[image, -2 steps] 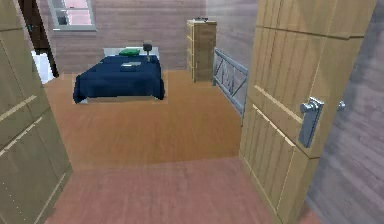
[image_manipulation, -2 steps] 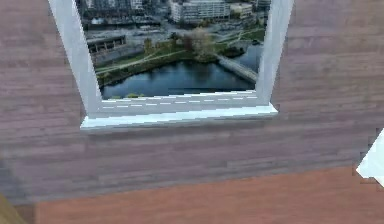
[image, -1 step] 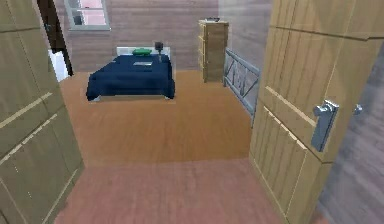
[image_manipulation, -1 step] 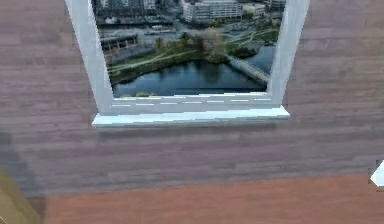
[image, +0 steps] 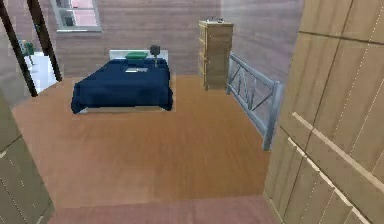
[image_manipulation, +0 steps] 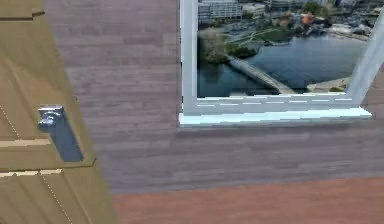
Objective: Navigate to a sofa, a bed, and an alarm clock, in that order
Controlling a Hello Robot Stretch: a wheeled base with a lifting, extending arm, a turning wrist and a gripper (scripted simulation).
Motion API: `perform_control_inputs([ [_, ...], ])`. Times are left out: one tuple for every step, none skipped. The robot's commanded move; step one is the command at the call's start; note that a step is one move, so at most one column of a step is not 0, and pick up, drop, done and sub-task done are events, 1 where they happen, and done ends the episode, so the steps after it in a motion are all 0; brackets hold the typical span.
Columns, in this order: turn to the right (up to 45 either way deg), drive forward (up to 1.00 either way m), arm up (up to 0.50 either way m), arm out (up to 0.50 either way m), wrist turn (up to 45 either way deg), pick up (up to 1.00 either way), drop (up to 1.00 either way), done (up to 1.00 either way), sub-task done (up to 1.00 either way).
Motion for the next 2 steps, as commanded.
perform_control_inputs([
  [-21.0, 0.00, 0.00, 0.00, 0.0, 0.00, 0.00, 0.00, 0.00],
  [0.0, 1.00, 0.00, 0.00, 0.0, 0.00, 0.00, 0.00, 0.00],
])
